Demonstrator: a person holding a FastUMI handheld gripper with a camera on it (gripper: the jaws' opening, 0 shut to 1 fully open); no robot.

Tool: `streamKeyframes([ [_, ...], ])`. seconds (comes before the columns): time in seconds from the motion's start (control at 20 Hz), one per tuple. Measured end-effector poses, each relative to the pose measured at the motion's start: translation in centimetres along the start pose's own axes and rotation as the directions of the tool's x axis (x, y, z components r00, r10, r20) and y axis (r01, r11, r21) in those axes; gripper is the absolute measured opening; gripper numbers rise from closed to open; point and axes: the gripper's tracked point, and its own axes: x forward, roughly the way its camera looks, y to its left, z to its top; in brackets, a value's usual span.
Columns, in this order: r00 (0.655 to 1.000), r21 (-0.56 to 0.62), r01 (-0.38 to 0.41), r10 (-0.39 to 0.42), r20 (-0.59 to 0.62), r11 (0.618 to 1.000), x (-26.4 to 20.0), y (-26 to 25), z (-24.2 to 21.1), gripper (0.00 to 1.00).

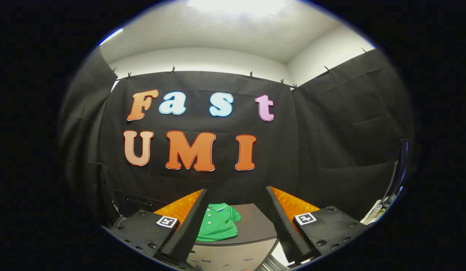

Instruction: Put the clothes into the washing machine and then close the washing machine lid.

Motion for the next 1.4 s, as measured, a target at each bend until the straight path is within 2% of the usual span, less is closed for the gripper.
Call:
streamKeyframes([
  [0.15,1.000,0.035,-0.008,0.008,-0.013,0.999,0.4,0.2,0.0,0.97],
  [0.55,0.999,0.023,0.030,-0.029,-0.036,0.999,0.7,-0.6,0.2,0.97],
  [0.95,1.000,0.071,0.019,-0.018,-0.010,0.997,1.2,0.2,1.0,0.98],
  [1.05,0.999,0.095,0.034,-0.038,0.036,0.995,0.9,0.1,2.2,0.98],
  [1.15,0.996,0.079,0.031,-0.038,0.080,0.996,1.0,0.6,3.0,0.98],
  [1.3,1.000,0.002,0.008,-0.009,0.027,1.000,2.2,2.2,1.6,0.98],
  [1.4,1.000,-0.011,-0.001,0.001,-0.025,1.000,4.0,2.7,1.5,0.98],
])
